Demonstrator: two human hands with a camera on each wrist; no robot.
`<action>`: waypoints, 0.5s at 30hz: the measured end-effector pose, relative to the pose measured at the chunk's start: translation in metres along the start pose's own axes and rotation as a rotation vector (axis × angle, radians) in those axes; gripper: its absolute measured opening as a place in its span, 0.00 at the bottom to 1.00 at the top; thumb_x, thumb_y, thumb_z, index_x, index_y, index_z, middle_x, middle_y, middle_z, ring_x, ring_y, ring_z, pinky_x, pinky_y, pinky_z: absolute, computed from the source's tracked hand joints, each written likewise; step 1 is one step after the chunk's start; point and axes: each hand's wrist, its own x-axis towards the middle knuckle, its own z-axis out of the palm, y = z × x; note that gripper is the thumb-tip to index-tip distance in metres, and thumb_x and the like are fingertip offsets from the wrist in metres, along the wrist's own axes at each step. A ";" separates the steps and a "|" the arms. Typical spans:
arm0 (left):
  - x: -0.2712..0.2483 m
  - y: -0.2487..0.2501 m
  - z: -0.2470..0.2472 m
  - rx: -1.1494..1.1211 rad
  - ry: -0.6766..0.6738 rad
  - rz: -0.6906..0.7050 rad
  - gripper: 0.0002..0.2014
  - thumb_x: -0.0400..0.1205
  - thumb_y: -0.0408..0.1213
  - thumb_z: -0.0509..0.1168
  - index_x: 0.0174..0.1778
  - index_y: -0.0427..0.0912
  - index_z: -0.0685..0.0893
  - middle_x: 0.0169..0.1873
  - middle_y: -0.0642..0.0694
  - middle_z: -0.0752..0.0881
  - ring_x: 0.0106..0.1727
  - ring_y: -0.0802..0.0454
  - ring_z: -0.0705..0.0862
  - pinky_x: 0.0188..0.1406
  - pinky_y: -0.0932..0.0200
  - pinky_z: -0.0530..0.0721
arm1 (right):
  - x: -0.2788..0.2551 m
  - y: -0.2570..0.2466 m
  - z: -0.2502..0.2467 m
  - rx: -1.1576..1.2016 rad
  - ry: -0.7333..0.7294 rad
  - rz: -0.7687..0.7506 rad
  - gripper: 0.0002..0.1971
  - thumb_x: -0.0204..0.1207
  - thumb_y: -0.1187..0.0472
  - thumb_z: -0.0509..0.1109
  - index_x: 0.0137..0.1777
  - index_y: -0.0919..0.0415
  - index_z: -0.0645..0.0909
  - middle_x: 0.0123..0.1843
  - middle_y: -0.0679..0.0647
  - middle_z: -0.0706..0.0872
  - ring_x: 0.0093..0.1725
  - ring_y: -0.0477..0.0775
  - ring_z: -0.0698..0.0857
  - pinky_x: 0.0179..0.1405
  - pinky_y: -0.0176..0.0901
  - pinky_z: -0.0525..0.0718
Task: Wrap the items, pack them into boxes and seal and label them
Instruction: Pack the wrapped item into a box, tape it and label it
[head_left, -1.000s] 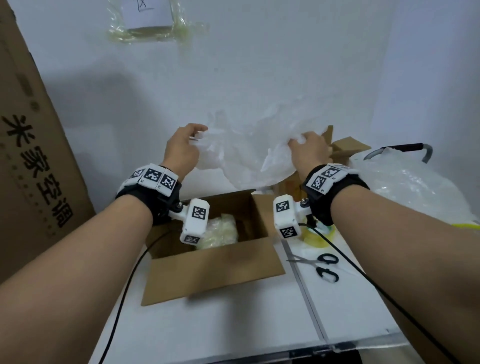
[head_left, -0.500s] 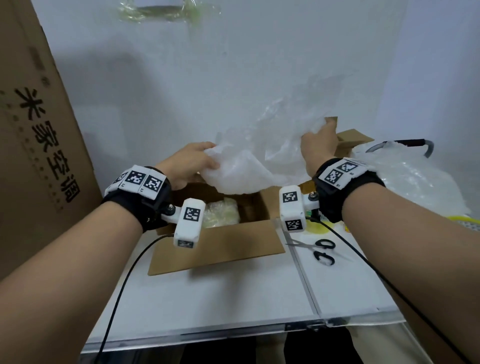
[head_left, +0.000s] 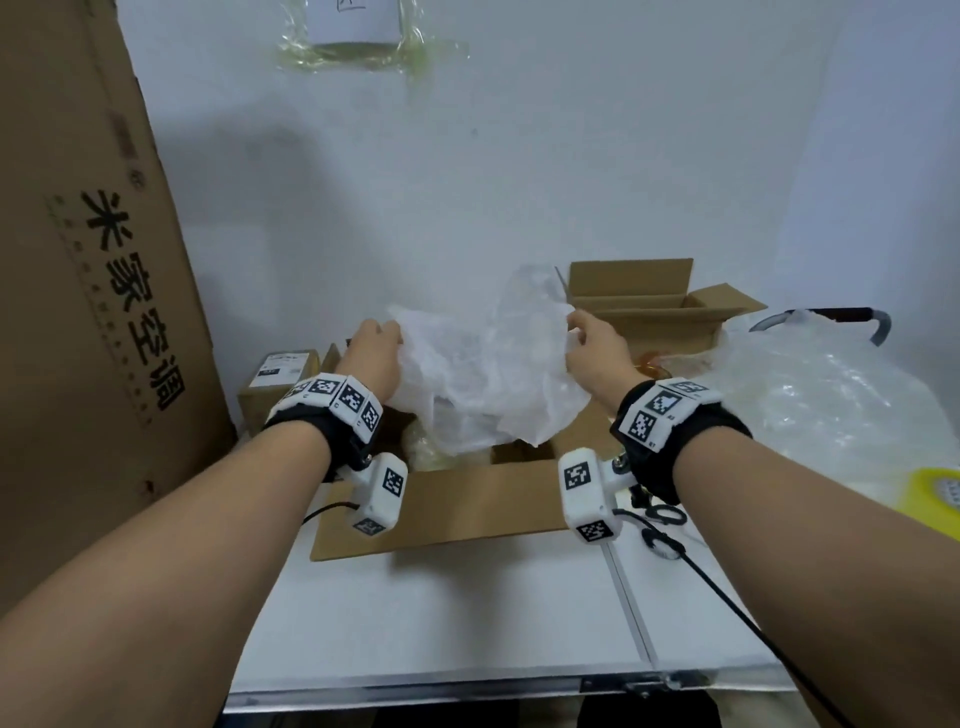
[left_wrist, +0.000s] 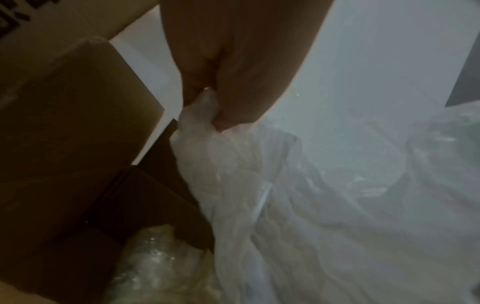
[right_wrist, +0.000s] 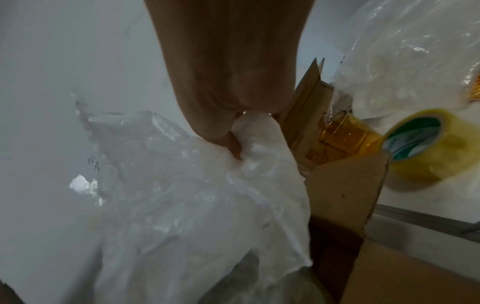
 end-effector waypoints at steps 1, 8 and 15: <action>0.003 -0.006 0.003 0.016 0.060 0.041 0.17 0.79 0.17 0.53 0.62 0.34 0.75 0.61 0.33 0.73 0.59 0.34 0.77 0.52 0.47 0.75 | 0.002 -0.001 0.005 -0.062 -0.016 -0.012 0.16 0.80 0.67 0.56 0.49 0.41 0.76 0.58 0.55 0.85 0.59 0.64 0.82 0.63 0.63 0.78; -0.001 -0.018 0.013 0.302 -0.318 0.019 0.17 0.83 0.30 0.62 0.69 0.36 0.75 0.67 0.37 0.76 0.65 0.39 0.79 0.62 0.51 0.80 | 0.009 -0.020 0.028 -0.601 -0.205 -0.031 0.14 0.81 0.66 0.60 0.59 0.59 0.86 0.63 0.58 0.84 0.58 0.63 0.84 0.54 0.49 0.83; 0.008 -0.047 0.070 0.525 -0.725 0.022 0.20 0.74 0.70 0.62 0.59 0.69 0.80 0.60 0.46 0.85 0.56 0.43 0.84 0.55 0.50 0.80 | 0.001 -0.019 0.068 -0.621 -0.610 0.129 0.17 0.83 0.55 0.64 0.68 0.62 0.74 0.71 0.62 0.79 0.60 0.59 0.81 0.51 0.47 0.80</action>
